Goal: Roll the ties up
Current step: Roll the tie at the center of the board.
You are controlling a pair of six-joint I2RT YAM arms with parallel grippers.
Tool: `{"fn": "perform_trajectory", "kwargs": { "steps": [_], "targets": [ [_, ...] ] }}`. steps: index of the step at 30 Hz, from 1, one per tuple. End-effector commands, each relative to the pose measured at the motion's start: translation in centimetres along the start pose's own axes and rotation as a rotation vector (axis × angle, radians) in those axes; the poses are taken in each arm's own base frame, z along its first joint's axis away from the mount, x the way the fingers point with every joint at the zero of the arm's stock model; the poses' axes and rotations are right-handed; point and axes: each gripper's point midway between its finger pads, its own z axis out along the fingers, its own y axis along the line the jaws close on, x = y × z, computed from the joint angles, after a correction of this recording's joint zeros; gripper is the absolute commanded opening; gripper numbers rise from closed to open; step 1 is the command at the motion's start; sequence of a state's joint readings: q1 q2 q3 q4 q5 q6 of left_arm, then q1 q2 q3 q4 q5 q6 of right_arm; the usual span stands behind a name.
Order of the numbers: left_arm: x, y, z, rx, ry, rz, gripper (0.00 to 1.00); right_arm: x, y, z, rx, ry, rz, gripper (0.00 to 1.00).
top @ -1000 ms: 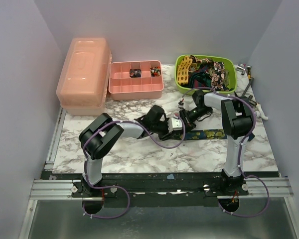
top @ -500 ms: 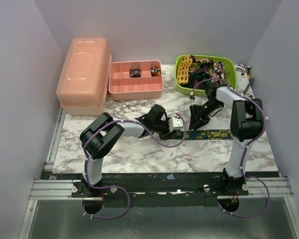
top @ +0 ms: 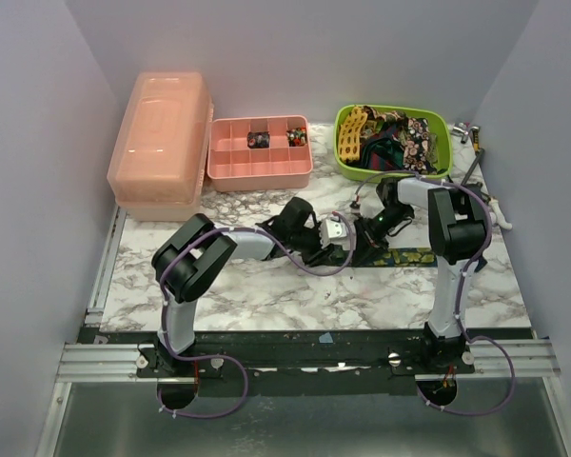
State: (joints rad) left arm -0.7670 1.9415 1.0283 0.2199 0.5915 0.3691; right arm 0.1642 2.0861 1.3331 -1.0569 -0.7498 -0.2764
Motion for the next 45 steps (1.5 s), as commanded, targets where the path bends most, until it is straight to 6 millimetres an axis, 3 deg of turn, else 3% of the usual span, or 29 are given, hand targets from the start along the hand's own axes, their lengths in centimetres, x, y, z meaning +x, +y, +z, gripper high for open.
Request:
{"fn": "perform_trajectory", "kwargs": {
  "steps": [1, 4, 10, 13, 15, 17, 19, 22, 26, 32, 38, 42, 45],
  "targets": [
    [5.0, -2.6, -0.9, 0.092, 0.102, -0.129, 0.25, -1.8, -5.3, 1.4, 0.14, -0.02, 0.048, 0.14],
    [3.9, -2.6, -1.1, 0.113, 0.055, -0.088, 0.27, -1.9, -6.6, 1.7, 0.166, -0.008, 0.085, 0.13],
    [1.0, -2.4, -2.1, 0.14, -0.053, 0.03, 0.31, -0.6, -6.8, 2.3, 0.155, 0.026, 0.12, 0.11],
    [1.7, -2.0, -1.6, 0.132, 0.005, 0.019, 0.31, -0.5, -6.7, 2.3, 0.151, 0.024, 0.12, 0.11],
    [3.2, -1.7, -1.2, 0.115, 0.084, -0.014, 0.31, -1.0, -6.3, 1.8, 0.151, 0.006, 0.099, 0.12],
    [5.2, -1.5, -0.8, 0.095, 0.163, -0.039, 0.3, -1.9, -4.9, 0.8, 0.116, -0.027, 0.057, 0.2],
    [6.8, -1.9, -0.8, 0.1, 0.223, -0.071, 0.3, -2.9, -2.0, -0.5, 0.029, -0.082, 0.007, 0.36],
    [7.7, -2.3, -0.9, 0.105, 0.249, -0.072, 0.3, -3.5, 2.1, -2.0, -0.095, -0.136, -0.027, 0.56],
    [8.0, -2.8, -0.9, 0.115, 0.255, -0.068, 0.32, -3.6, 5.0, -1.7, -0.189, -0.128, -0.014, 0.59],
    [7.9, -2.9, -0.7, 0.116, 0.26, -0.07, 0.33, -3.8, 5.1, 0.5, -0.247, -0.089, 0.021, 0.58],
    [8.0, -2.9, -0.6, 0.118, 0.264, -0.073, 0.34, -3.8, 4.3, 1.7, -0.243, -0.055, 0.026, 0.4],
    [7.6, -2.9, -0.4, 0.126, 0.251, -0.102, 0.38, -2.6, 2.5, 2.9, -0.193, -0.004, 0.039, 0.04],
    [6.4, -2.6, -0.3, 0.122, 0.194, -0.142, 0.51, -2.7, 0.5, 3.3, -0.099, -0.007, 0.029, 0.0]
  ]
}}
